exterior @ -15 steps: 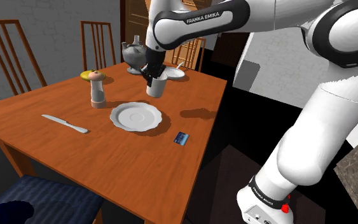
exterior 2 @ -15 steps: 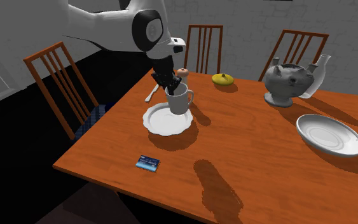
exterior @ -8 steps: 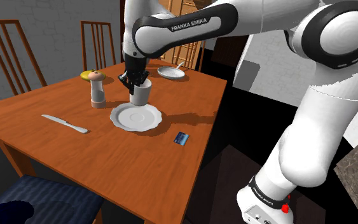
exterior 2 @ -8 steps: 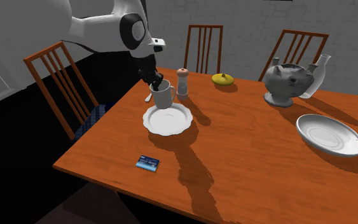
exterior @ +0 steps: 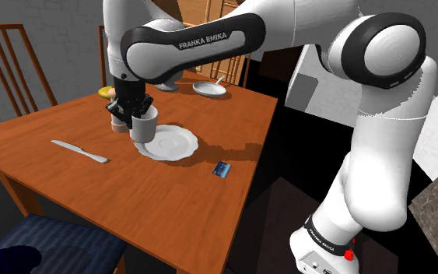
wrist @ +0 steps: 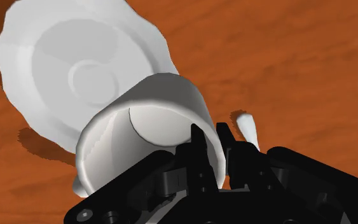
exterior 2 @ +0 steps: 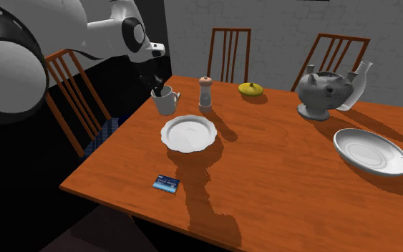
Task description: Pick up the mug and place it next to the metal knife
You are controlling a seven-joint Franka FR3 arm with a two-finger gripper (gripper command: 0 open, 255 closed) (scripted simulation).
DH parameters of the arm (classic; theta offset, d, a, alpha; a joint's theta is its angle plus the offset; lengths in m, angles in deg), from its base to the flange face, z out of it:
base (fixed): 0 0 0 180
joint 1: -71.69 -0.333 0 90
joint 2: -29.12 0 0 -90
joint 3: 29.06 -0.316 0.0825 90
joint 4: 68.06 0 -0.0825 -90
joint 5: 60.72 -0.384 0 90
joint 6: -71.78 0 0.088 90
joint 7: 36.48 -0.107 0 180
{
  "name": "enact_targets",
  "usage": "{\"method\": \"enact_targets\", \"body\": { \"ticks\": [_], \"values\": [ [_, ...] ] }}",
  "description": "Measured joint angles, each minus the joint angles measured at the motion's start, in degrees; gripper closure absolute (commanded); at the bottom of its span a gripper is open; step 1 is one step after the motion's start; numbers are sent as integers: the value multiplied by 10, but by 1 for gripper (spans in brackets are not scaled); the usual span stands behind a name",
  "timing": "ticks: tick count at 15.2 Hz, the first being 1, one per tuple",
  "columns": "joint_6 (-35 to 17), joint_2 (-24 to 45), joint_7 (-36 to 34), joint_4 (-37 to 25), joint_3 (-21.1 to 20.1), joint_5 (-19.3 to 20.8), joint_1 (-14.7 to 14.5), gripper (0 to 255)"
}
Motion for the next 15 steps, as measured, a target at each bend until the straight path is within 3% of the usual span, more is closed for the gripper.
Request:
{"method": "enact_targets", "body": {
  "ticks": [6,13,15],
  "values": [
    [35,92,-61,-114,-7,32,-61,255],
    [113,236,-109,-325,-3,63,-150,255],
    [114,252,-115,-340,-2,66,-158,255]
  ]
}}
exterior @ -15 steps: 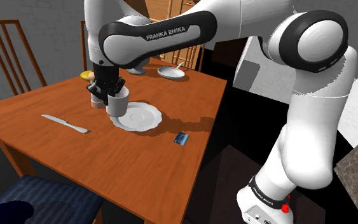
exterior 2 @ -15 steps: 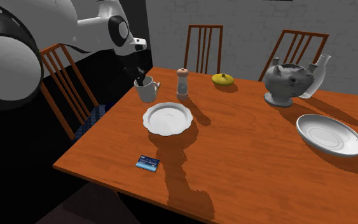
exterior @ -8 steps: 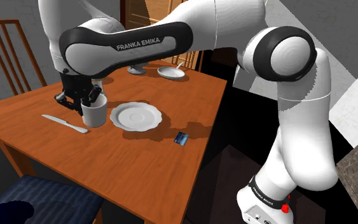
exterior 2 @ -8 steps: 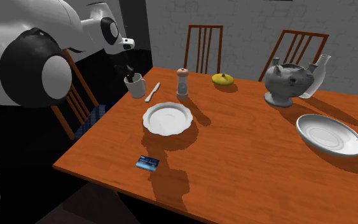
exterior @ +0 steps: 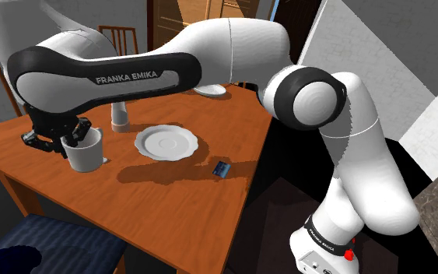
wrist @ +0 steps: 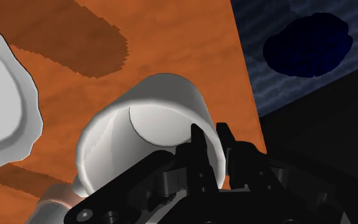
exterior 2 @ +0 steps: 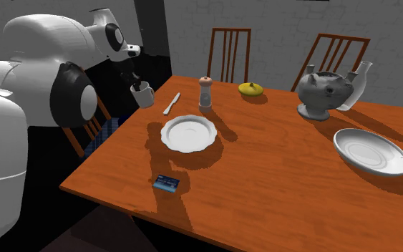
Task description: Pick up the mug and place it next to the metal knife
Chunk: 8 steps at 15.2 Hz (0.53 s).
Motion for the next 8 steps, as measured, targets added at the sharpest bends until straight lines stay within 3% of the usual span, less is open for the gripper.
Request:
{"method": "enact_targets", "body": {
  "ticks": [8],
  "values": [
    [-44,18,-12,28,4,7,0,255]
  ]
}}
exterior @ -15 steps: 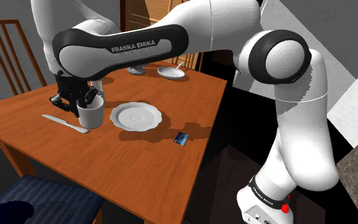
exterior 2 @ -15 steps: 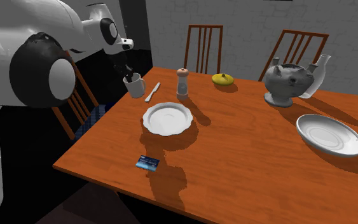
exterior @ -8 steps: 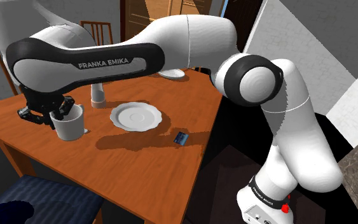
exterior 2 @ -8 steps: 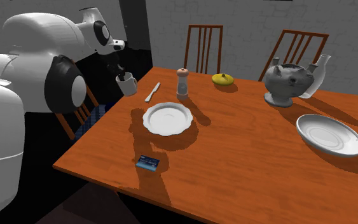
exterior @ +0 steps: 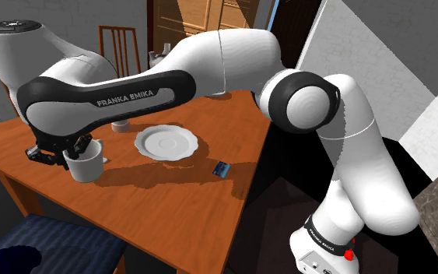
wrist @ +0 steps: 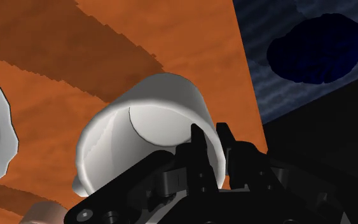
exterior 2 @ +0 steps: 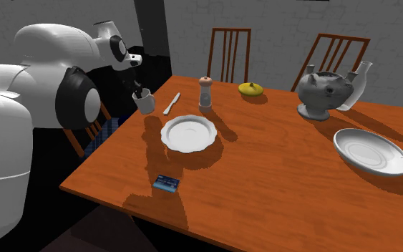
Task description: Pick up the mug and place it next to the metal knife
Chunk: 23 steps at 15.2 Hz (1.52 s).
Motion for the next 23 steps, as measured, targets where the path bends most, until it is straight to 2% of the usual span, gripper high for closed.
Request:
{"method": "enact_targets", "body": {
  "ticks": [3,9,10,16,23],
  "values": [
    [-20,0,-4,21,1,2,3,255],
    [-24,1,-6,23,1,3,3,255],
    [-24,1,-6,23,1,3,3,0],
    [-24,1,-6,23,1,3,3,0],
    [28,-23,1,-5,-5,-5,-3,0]
  ]
}}
